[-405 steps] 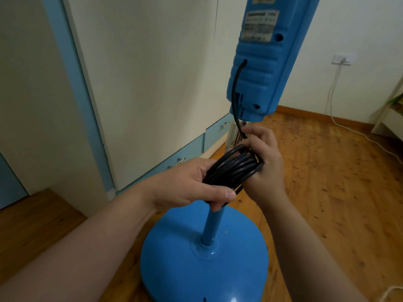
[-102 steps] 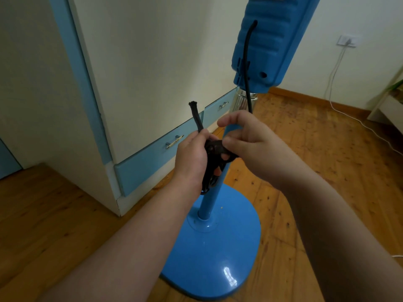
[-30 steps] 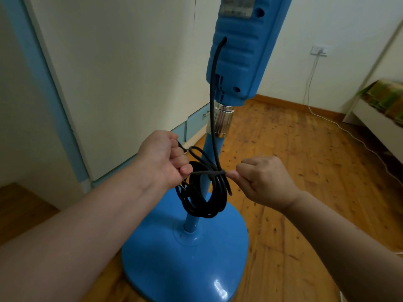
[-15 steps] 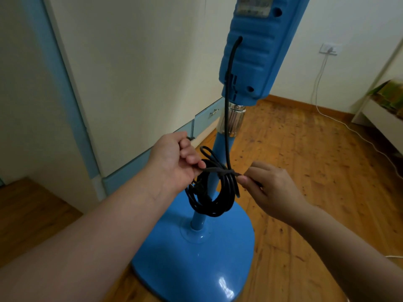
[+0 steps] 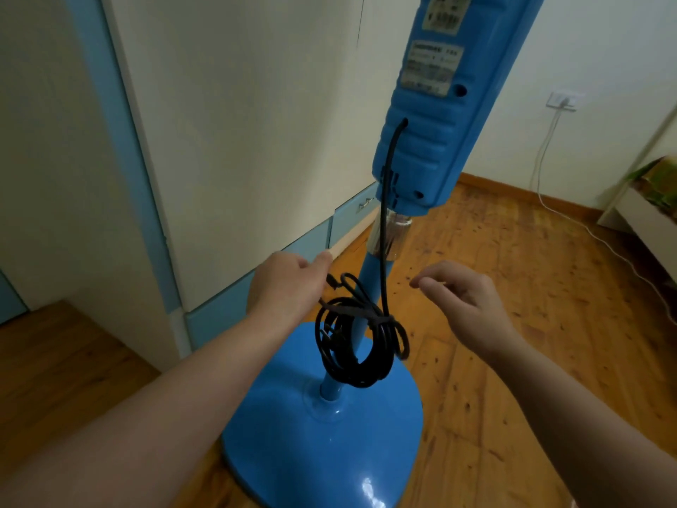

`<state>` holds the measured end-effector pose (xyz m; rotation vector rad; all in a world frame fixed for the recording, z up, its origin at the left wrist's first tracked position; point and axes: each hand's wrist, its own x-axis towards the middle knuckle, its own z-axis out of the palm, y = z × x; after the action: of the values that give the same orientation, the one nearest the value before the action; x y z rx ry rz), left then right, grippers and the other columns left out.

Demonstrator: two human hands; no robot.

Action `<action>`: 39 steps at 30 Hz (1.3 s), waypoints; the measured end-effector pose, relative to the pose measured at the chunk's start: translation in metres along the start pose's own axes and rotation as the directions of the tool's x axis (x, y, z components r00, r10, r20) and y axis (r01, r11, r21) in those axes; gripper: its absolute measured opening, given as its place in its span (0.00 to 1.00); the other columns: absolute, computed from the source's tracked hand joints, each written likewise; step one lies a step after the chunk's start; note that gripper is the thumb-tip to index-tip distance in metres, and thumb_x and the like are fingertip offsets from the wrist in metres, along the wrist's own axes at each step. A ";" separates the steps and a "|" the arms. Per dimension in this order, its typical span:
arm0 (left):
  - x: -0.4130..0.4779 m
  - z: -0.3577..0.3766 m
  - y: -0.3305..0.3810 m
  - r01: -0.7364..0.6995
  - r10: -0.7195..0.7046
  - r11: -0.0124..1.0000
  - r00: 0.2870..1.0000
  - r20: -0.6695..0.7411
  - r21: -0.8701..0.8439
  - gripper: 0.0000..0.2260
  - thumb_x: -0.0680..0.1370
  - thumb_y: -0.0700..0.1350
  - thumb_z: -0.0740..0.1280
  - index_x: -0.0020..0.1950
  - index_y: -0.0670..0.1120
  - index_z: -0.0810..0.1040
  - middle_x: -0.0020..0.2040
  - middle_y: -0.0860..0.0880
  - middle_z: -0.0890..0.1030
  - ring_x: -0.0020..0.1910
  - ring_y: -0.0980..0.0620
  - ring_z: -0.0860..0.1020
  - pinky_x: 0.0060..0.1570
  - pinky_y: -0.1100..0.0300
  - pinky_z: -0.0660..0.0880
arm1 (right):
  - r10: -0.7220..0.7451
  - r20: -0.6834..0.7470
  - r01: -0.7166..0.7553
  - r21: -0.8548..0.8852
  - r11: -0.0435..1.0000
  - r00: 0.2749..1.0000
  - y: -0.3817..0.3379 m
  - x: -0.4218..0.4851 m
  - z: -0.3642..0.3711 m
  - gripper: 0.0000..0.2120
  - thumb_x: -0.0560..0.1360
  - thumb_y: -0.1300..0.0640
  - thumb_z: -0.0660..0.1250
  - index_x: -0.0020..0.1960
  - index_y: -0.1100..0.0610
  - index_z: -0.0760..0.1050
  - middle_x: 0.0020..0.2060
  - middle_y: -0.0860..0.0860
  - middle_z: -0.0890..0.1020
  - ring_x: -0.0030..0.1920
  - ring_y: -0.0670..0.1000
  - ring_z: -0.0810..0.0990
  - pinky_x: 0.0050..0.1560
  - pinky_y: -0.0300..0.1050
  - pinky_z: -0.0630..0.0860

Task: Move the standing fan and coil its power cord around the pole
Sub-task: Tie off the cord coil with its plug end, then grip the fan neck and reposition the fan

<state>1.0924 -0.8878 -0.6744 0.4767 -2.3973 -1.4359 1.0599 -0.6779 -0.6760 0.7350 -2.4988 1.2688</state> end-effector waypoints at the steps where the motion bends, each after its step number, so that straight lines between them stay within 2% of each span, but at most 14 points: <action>1: 0.003 -0.001 0.006 -0.071 0.074 0.995 0.997 -0.036 0.069 0.21 0.75 0.54 0.60 0.26 0.43 0.72 0.27 0.46 0.75 0.25 0.49 0.69 0.29 0.60 0.64 | -0.010 -0.040 0.010 -0.005 1.000 0.999 -0.007 0.007 -0.004 0.07 0.75 0.59 0.64 0.42 0.56 0.80 0.40 0.49 0.81 0.43 0.48 0.78 0.42 0.45 0.73; 4: 0.014 -0.004 0.025 -0.181 0.192 0.977 0.977 -0.093 0.114 0.20 0.76 0.55 0.60 0.28 0.46 0.69 0.26 0.50 0.72 0.26 0.52 0.69 0.27 0.60 0.63 | -0.024 -0.172 0.027 0.016 1.000 0.985 -0.028 0.026 -0.015 0.07 0.74 0.60 0.65 0.39 0.59 0.79 0.35 0.51 0.80 0.38 0.48 0.76 0.38 0.43 0.71; 9: 0.036 -0.010 0.069 -0.234 0.234 0.972 0.968 -0.096 0.013 0.14 0.75 0.56 0.61 0.32 0.52 0.69 0.32 0.55 0.74 0.32 0.58 0.71 0.28 0.61 0.62 | -0.033 -0.365 0.060 0.062 0.996 0.930 -0.066 0.061 -0.037 0.10 0.74 0.60 0.64 0.37 0.63 0.77 0.31 0.60 0.77 0.31 0.52 0.72 0.31 0.45 0.69; 13: 0.056 -0.030 0.122 -0.246 0.237 0.966 0.966 -0.101 -0.086 0.13 0.75 0.56 0.60 0.33 0.53 0.70 0.33 0.55 0.74 0.33 0.59 0.72 0.29 0.62 0.62 | 0.002 -0.463 0.060 0.118 0.991 0.886 -0.113 0.095 -0.058 0.13 0.76 0.59 0.62 0.32 0.55 0.72 0.26 0.51 0.72 0.28 0.45 0.68 0.29 0.39 0.65; 17: 0.068 -0.051 0.176 -0.239 0.236 0.961 0.971 -0.041 -0.139 0.15 0.76 0.57 0.59 0.33 0.50 0.70 0.30 0.54 0.74 0.31 0.57 0.72 0.28 0.59 0.63 | 0.064 -0.553 0.047 0.184 0.982 0.831 -0.148 0.115 -0.082 0.14 0.76 0.59 0.61 0.31 0.58 0.71 0.26 0.50 0.72 0.28 0.44 0.68 0.28 0.37 0.65; 21: 0.076 -0.069 0.229 -0.242 0.247 0.958 0.969 0.013 -0.156 0.15 0.75 0.60 0.57 0.36 0.50 0.72 0.35 0.53 0.77 0.34 0.57 0.74 0.32 0.59 0.69 | 0.158 -0.617 0.004 0.252 0.968 0.771 -0.179 0.138 -0.110 0.15 0.77 0.60 0.60 0.31 0.59 0.70 0.25 0.47 0.70 0.28 0.42 0.67 0.28 0.34 0.65; 24: 0.082 -0.087 0.270 -0.220 0.233 0.966 0.968 0.088 -0.137 0.12 0.75 0.59 0.58 0.39 0.53 0.71 0.39 0.58 0.76 0.37 0.61 0.73 0.33 0.63 0.67 | 0.234 -0.619 -0.075 0.272 0.959 0.750 -0.210 0.161 -0.136 0.14 0.77 0.58 0.61 0.32 0.55 0.71 0.26 0.47 0.70 0.29 0.44 0.68 0.29 0.36 0.65; 26: 0.083 -0.097 0.294 -0.215 0.227 0.972 0.961 0.156 -0.093 0.11 0.75 0.58 0.60 0.47 0.52 0.73 0.46 0.55 0.77 0.41 0.57 0.74 0.37 0.62 0.67 | 0.266 -0.627 -0.132 0.252 0.959 0.732 -0.232 0.175 -0.154 0.10 0.76 0.56 0.62 0.36 0.50 0.72 0.30 0.44 0.74 0.32 0.44 0.72 0.33 0.37 0.68; 28: 0.088 -0.109 0.318 -0.209 0.219 0.976 0.950 0.222 -0.067 0.16 0.74 0.57 0.63 0.57 0.49 0.73 0.53 0.52 0.78 0.45 0.55 0.73 0.40 0.62 0.66 | 0.329 -0.603 -0.232 0.235 0.944 0.727 -0.248 0.191 -0.173 0.03 0.75 0.56 0.63 0.46 0.50 0.74 0.39 0.46 0.77 0.40 0.45 0.76 0.37 0.38 0.69; 30: 0.088 -0.120 0.340 -0.234 0.239 0.971 0.927 0.290 -0.053 0.24 0.72 0.57 0.68 0.64 0.49 0.68 0.59 0.51 0.75 0.50 0.55 0.72 0.44 0.63 0.68 | 0.452 -0.533 -0.365 0.267 0.892 0.715 -0.262 0.202 -0.183 0.15 0.74 0.56 0.65 0.60 0.54 0.70 0.50 0.49 0.75 0.47 0.48 0.76 0.39 0.38 0.69; 31: 0.088 -0.128 0.354 -0.262 0.259 0.964 0.909 0.325 -0.037 0.29 0.70 0.57 0.69 0.67 0.49 0.65 0.62 0.50 0.73 0.55 0.54 0.72 0.48 0.62 0.68 | 0.501 -0.493 -0.411 0.286 0.866 0.711 -0.272 0.208 -0.190 0.18 0.74 0.56 0.65 0.63 0.54 0.68 0.52 0.49 0.74 0.48 0.47 0.75 0.39 0.38 0.69; 33: 0.087 -0.136 0.375 -0.312 0.290 0.950 0.877 0.383 -0.005 0.35 0.68 0.57 0.71 0.70 0.48 0.61 0.67 0.49 0.70 0.63 0.50 0.71 0.53 0.60 0.67 | 0.550 -0.399 -0.464 0.297 0.834 0.733 -0.288 0.216 -0.200 0.16 0.73 0.58 0.65 0.60 0.53 0.69 0.50 0.47 0.75 0.46 0.44 0.76 0.38 0.38 0.69; 36: 0.087 -0.147 0.400 -0.303 0.261 0.953 0.854 0.450 0.022 0.38 0.66 0.57 0.73 0.71 0.46 0.61 0.67 0.47 0.70 0.64 0.48 0.70 0.52 0.59 0.68 | 0.627 -0.293 -0.543 0.321 0.776 0.722 -0.306 0.232 -0.215 0.15 0.73 0.58 0.65 0.59 0.57 0.73 0.51 0.51 0.79 0.46 0.49 0.77 0.37 0.41 0.72; 39: 0.089 -0.160 0.419 -0.348 0.281 0.936 0.833 0.477 0.056 0.30 0.67 0.53 0.72 0.65 0.45 0.68 0.60 0.46 0.74 0.57 0.45 0.74 0.44 0.57 0.70 | 0.746 -0.237 -0.650 0.375 0.661 0.622 -0.324 0.253 -0.233 0.16 0.73 0.59 0.66 0.59 0.60 0.73 0.53 0.55 0.78 0.44 0.49 0.75 0.39 0.44 0.71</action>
<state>1.0277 -0.8659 -0.2226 -0.2705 -2.7855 -1.3457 1.0178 -0.7326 -0.2086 -0.5341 -2.3592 1.7832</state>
